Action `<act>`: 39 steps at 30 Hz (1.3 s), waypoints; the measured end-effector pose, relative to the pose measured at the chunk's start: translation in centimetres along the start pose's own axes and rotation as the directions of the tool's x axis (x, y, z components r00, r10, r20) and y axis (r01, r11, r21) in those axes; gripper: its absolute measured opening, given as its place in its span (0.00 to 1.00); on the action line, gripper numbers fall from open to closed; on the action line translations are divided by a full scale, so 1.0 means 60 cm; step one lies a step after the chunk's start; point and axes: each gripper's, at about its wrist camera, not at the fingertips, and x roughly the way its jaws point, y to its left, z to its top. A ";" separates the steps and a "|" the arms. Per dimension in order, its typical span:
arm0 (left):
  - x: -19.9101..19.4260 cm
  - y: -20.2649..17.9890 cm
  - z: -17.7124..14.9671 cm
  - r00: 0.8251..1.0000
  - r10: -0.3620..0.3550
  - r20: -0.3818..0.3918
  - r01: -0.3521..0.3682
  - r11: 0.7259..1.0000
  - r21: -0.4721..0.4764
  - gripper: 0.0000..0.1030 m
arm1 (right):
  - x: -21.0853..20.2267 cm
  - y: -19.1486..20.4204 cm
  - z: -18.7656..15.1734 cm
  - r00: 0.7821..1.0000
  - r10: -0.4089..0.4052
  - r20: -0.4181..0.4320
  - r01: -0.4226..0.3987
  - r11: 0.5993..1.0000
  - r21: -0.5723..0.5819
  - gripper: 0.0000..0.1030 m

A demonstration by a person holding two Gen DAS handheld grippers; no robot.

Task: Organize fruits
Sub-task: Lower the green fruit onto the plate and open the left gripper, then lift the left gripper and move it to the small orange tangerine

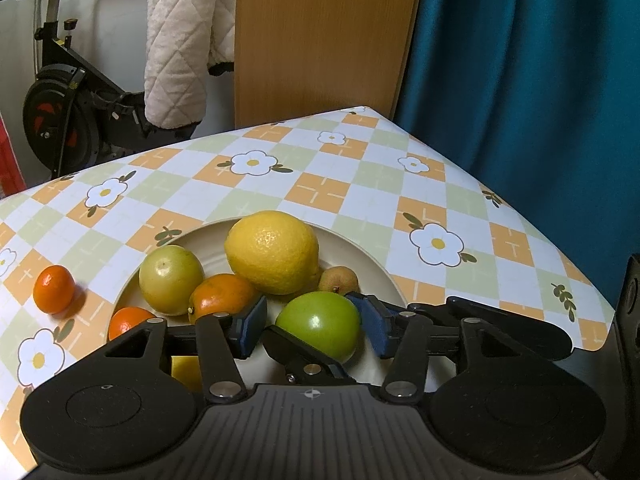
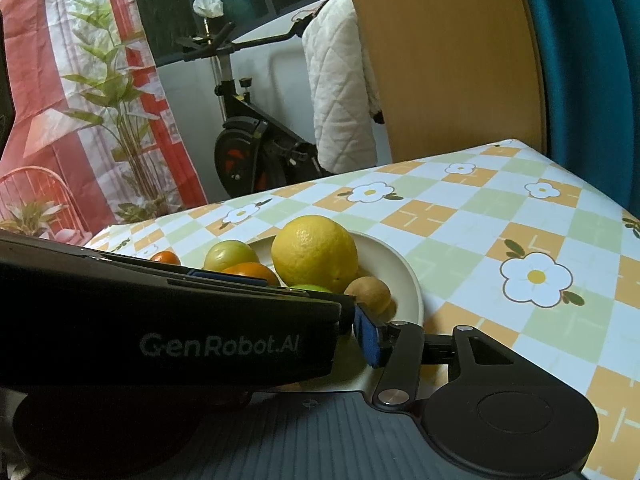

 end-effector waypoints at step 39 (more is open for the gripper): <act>-0.111 0.099 -0.048 0.975 0.181 0.130 -0.144 0.956 -0.254 0.68 | -0.036 0.026 -0.010 0.990 -0.025 0.142 0.039 0.995 -0.094 0.56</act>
